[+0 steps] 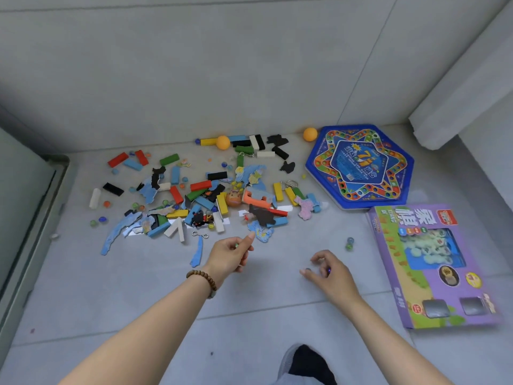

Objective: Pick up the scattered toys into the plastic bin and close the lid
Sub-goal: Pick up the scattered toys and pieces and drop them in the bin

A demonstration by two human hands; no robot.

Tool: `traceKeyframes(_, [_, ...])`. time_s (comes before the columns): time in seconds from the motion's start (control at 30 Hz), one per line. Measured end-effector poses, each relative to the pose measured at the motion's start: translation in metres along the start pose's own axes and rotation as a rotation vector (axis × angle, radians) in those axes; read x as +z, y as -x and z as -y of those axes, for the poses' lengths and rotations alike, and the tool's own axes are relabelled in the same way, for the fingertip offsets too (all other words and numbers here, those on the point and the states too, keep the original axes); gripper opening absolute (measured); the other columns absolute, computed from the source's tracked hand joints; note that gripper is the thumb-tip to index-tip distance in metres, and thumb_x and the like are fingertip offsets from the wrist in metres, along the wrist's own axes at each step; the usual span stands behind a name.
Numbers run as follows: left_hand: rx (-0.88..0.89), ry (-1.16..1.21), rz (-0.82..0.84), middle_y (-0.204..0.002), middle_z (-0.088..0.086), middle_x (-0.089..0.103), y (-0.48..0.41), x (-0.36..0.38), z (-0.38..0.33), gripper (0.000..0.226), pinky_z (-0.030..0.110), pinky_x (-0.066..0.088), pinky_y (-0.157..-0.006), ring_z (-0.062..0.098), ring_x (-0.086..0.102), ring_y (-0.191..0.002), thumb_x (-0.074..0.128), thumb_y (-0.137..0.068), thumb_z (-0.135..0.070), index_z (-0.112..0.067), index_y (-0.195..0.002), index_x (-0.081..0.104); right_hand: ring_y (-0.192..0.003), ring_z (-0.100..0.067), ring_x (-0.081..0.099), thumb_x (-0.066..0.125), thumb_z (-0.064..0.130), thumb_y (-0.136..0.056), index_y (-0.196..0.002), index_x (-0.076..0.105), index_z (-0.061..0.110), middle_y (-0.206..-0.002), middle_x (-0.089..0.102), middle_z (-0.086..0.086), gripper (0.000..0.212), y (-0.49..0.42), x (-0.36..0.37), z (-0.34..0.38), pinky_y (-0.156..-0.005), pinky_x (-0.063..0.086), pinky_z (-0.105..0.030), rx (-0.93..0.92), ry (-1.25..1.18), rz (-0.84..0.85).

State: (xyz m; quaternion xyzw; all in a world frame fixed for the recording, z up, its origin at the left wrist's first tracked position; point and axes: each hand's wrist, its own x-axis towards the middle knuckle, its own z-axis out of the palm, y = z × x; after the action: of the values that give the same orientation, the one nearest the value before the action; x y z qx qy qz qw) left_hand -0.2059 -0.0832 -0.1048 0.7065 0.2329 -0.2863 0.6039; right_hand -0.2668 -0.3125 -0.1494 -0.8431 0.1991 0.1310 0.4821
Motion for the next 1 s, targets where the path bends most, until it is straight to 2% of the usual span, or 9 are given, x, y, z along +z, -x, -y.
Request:
traceKeyframes(0.13, [0.020, -0.077, -0.034, -0.055, 0.000, 0.047, -0.003, 0.020, -0.001, 0.041, 0.017, 0.040, -0.046, 0.011, 0.042, -0.050, 0.057, -0.088, -0.045, -0.011, -0.065, 0.056, -0.050, -0.003, 0.038, 0.071, 0.029, -0.080, -0.081, 0.046, 0.024, -0.053, 0.036, 0.008, 0.025, -0.002, 0.002, -0.004, -0.051, 0.029, -0.018, -0.056, 0.304, 0.023])
traceKeyframes(0.2, [0.009, -0.097, -0.045, -0.056, 0.002, 0.048, -0.004, 0.027, 0.000, 0.041, 0.017, 0.040, -0.046, 0.012, 0.042, -0.051, 0.056, -0.088, -0.045, -0.011, -0.065, 0.058, -0.049, -0.005, 0.038, 0.067, 0.027, -0.084, -0.078, 0.045, 0.019, -0.053, 0.037, 0.007, 0.024, -0.005, 0.003, -0.007, -0.052, 0.030, -0.020, -0.090, 0.283, 0.012])
traceKeyframes(0.27, [0.002, -0.115, -0.044, -0.057, 0.002, 0.048, -0.004, 0.034, -0.001, 0.040, 0.018, 0.040, -0.047, 0.012, 0.042, -0.051, 0.056, -0.088, -0.044, -0.010, -0.065, 0.058, -0.046, -0.006, 0.035, 0.062, 0.024, -0.089, -0.072, 0.046, 0.016, -0.054, 0.038, 0.006, 0.024, -0.008, -0.003, -0.006, -0.053, 0.032, -0.025, 0.020, -0.043, -0.055])
traceKeyframes(0.4, [0.008, -0.151, -0.025, -0.057, 0.001, 0.049, -0.007, 0.045, -0.006, 0.040, 0.017, 0.042, -0.047, 0.012, 0.043, -0.052, 0.058, -0.087, -0.045, -0.011, -0.067, 0.059, -0.047, -0.011, 0.041, 0.047, 0.023, -0.094, -0.067, 0.047, 0.014, -0.055, 0.047, -0.001, 0.028, -0.015, -0.037, 0.004, -0.050, 0.035, -0.024, 0.340, -1.034, -0.135])
traceKeyframes(0.47, [0.013, -0.172, -0.017, -0.059, 0.002, 0.050, -0.009, 0.050, -0.012, 0.040, 0.019, 0.042, -0.050, 0.012, 0.044, -0.053, 0.057, -0.087, -0.046, -0.011, -0.068, 0.059, -0.049, -0.009, 0.047, 0.051, 0.029, -0.093, -0.064, 0.049, 0.014, -0.052, 0.050, 0.004, 0.033, -0.021, -0.056, 0.001, -0.054, 0.040, -0.023, 0.340, -1.121, -0.184])
traceKeyframes(0.63, [0.017, -0.199, -0.015, -0.060, 0.002, 0.050, -0.008, 0.059, -0.017, 0.040, 0.020, 0.042, -0.052, 0.013, 0.044, -0.055, 0.056, -0.088, -0.045, -0.009, -0.070, 0.060, -0.052, -0.013, 0.034, 0.069, 0.023, -0.084, -0.063, 0.052, 0.017, -0.052, 0.039, 0.002, 0.027, -0.036, -0.067, -0.018, -0.049, 0.032, -0.018, 0.281, -0.743, -0.394])
traceKeyframes(0.7, [0.015, -0.208, -0.013, -0.060, 0.001, 0.050, -0.007, 0.061, -0.015, 0.040, 0.020, 0.042, -0.052, 0.013, 0.044, -0.055, 0.057, -0.087, -0.045, -0.009, -0.072, 0.061, -0.055, -0.012, 0.032, 0.073, 0.021, -0.079, -0.076, 0.063, 0.019, -0.060, 0.036, 0.001, 0.011, -0.040, -0.064, -0.026, -0.046, 0.029, -0.013, 0.190, -0.565, -0.418])
traceKeyframes(0.8, [0.003, -0.217, -0.021, -0.061, 0.002, 0.050, -0.009, 0.061, -0.012, 0.040, 0.020, 0.042, -0.053, 0.013, 0.045, -0.056, 0.056, -0.087, -0.046, -0.008, -0.074, 0.063, -0.064, -0.012, 0.035, 0.077, 0.028, -0.076, -0.111, 0.062, 0.023, -0.069, 0.034, 0.005, 0.039, -0.044, -0.052, -0.035, -0.059, 0.034, -0.017, 0.102, -0.338, -0.426])
traceKeyframes(1.0, [-0.019, -0.223, -0.028, -0.061, 0.003, 0.051, -0.010, 0.059, -0.007, 0.040, 0.021, 0.043, -0.054, 0.014, 0.045, -0.057, 0.057, -0.086, -0.046, -0.010, -0.071, 0.063, -0.079, -0.014, 0.046, 0.078, 0.035, -0.072, -0.109, 0.061, 0.019, -0.079, 0.045, 0.011, 0.044, -0.049, -0.044, -0.035, -0.071, 0.043, -0.032, -0.006, 0.029, -0.446])
